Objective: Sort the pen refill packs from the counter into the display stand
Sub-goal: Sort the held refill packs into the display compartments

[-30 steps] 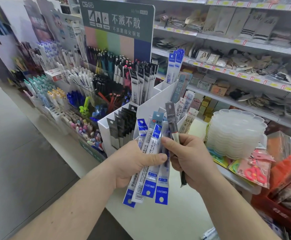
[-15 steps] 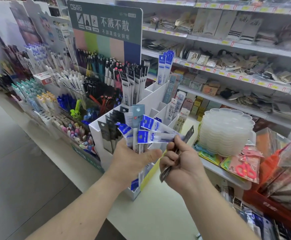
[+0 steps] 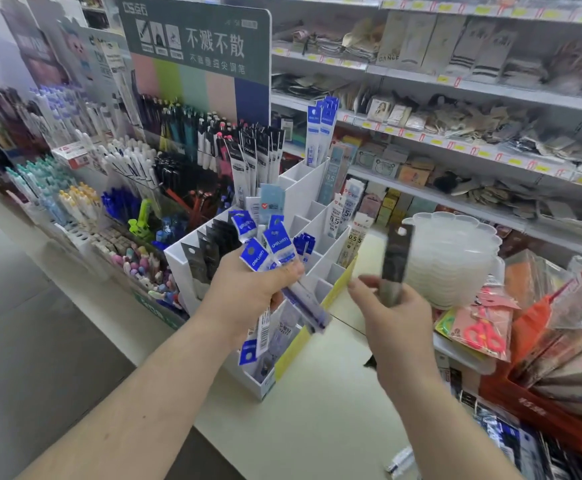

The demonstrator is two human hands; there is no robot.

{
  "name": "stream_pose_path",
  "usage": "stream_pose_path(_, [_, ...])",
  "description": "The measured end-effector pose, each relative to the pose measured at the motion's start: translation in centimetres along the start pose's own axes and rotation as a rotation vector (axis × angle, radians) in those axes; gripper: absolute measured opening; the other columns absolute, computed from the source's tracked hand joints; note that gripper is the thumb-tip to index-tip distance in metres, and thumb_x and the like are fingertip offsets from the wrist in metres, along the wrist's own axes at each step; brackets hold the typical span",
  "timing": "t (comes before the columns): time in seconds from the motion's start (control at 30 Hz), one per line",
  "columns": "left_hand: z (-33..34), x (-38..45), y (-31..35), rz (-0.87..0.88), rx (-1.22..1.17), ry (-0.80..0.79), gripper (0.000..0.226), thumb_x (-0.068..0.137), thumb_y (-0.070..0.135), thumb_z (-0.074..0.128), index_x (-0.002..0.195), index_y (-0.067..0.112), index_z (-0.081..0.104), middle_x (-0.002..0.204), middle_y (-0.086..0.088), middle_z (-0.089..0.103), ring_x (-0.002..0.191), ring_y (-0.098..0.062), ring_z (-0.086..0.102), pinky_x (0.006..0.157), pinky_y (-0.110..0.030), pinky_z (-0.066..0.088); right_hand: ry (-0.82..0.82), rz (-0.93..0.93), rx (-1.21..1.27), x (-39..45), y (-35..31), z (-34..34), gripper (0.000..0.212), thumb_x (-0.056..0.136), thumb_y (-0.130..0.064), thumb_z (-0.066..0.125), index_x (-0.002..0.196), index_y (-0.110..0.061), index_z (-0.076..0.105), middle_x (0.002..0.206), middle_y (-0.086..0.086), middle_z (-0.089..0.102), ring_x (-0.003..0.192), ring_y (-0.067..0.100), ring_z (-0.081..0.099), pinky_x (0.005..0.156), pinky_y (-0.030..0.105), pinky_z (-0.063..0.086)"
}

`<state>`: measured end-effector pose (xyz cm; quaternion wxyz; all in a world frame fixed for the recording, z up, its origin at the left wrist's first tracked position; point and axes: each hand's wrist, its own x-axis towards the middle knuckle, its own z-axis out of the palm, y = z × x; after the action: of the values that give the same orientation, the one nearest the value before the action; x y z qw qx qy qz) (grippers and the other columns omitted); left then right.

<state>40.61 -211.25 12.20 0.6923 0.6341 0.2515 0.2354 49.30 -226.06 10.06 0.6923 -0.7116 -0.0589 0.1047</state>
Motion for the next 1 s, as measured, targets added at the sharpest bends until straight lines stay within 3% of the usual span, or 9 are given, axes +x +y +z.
stream_pose_path(0.1, [-0.3, 0.5, 0.2, -0.051, 0.099, -0.153, 0.009, 0.079, 0.006, 0.079, 0.078, 0.007, 0.071, 0.076, -0.018, 0.064, 0.063, -0.024, 0.051, 0.048, -0.024, 0.043, -0.361, -0.187, -0.257, 0.2, -1.5, -0.1, 0.017, 0.081, -0.025, 0.08, 0.088, -0.013, 0.069, 0.053, -0.009, 0.039, 0.049, 0.009, 0.033, 0.047, 0.023, 0.028])
stream_pose_path(0.17, [0.0, 0.6, 0.3, -0.065, 0.11, -0.226, 0.012, 0.071, 0.012, 0.082, 0.079, 0.007, 0.073, 0.076, -0.021, 0.067, 0.068, -0.029, 0.054, 0.052, -0.029, 0.045, -0.543, -0.204, -0.391, 0.1, -2.0, 0.4, 0.02, 0.081, -0.028, 0.079, 0.075, -0.014, 0.067, 0.049, -0.01, 0.036, 0.048, 0.009, 0.031, 0.046, 0.023, 0.025])
stream_pose_path(0.3, [0.5, 0.6, 0.6, -0.118, 0.063, -0.261, 0.035, 0.07, 0.01, 0.084, 0.095, -0.008, 0.068, 0.092, -0.035, 0.067, 0.078, -0.04, 0.058, 0.071, -0.055, 0.05, -0.691, -0.147, -0.371, 0.1, -1.8, 0.8, 0.038, 0.088, -0.016, 0.073, 0.053, -0.02, 0.06, 0.048, -0.008, 0.037, 0.047, 0.007, 0.03, 0.047, 0.02, 0.026])
stream_pose_path(0.37, [0.1, 0.8, 0.3, -0.118, 0.062, -0.233, 0.024, 0.074, 0.006, 0.083, 0.091, -0.004, 0.068, 0.079, -0.026, 0.067, 0.067, -0.031, 0.058, 0.061, -0.04, 0.049, -0.64, -0.119, -0.359, 0.5, -1.2, 0.6, 0.034, 0.089, -0.013, 0.071, 0.06, -0.009, 0.055, 0.051, -0.004, 0.033, 0.047, 0.01, 0.026, 0.047, 0.023, 0.023])
stream_pose_path(0.47, [-0.5, 1.1, 0.0, -0.1, 0.057, -0.116, 0.008, 0.084, 0.001, 0.072, 0.091, 0.001, 0.068, 0.067, -0.005, 0.064, 0.051, -0.013, 0.052, 0.046, -0.024, 0.044, -0.402, -0.019, -0.224, 2.3, 0.1, 0.0, 0.033, 0.088, -0.012, 0.072, 0.062, -0.011, 0.051, 0.051, 0.002, 0.038, 0.043, 0.012, 0.027, 0.042, 0.022, 0.021])
stream_pose_path(0.63, [-1.2, 1.7, -0.4, -0.109, 0.095, 0.023, 0.019, 0.085, -0.012, 0.061, 0.098, -0.001, 0.067, 0.09, -0.024, 0.069, 0.063, -0.018, 0.06, 0.051, -0.024, 0.047, -0.119, 0.048, 0.005, 5.5, 1.4, -0.2, 0.027, 0.088, -0.014, 0.07, 0.066, -0.008, 0.058, 0.059, 0.014, 0.049, 0.045, 0.015, 0.028, 0.046, 0.024, 0.022])
stream_pose_path(0.77, [-0.2, 1.9, -1.4, -0.198, 0.216, -0.091, 0.026, 0.078, -0.013, 0.066, 0.099, 0.002, 0.068, 0.109, -0.018, 0.07, 0.072, -0.026, 0.065, 0.062, -0.031, 0.055, -0.034, 0.022, -0.008, 6.7, 2.1, 0.7, 0.026, 0.086, -0.02, 0.072, 0.063, -0.013, 0.063, 0.06, 0.007, 0.063, 0.045, 0.017, 0.037, 0.051, 0.028, 0.029])
stream_pose_path(0.87, [1.2, 2.3, -2.9, -0.297, 0.283, -0.203, 0.025, 0.075, -0.008, 0.064, 0.094, 0.009, 0.066, 0.115, -0.018, 0.069, 0.101, -0.036, 0.068, 0.085, -0.043, 0.056, 0.01, 0.012, -0.015, 7.4, 2.6, 1.7, 0.025, 0.085, -0.022, 0.073, 0.062, -0.016, 0.063, 0.061, 0.006, 0.068, 0.048, 0.016, 0.044, 0.056, 0.029, 0.035])
stream_pose_path(1.0, [2.4, 3.0, -4.4, -0.294, 0.5, -0.249, 0.028, 0.085, -0.004, 0.055, 0.093, 0.021, 0.064, 0.087, 0.001, 0.063, 0.074, -0.009, 0.058, 0.06, -0.015, 0.046, -0.01, 0.009, -0.024, 7.8, 3.0, 3.0, 0.02, 0.086, -0.022, 0.074, 0.069, -0.015, 0.065, 0.064, 0.006, 0.066, 0.053, 0.015, 0.049, 0.057, 0.029, 0.039])
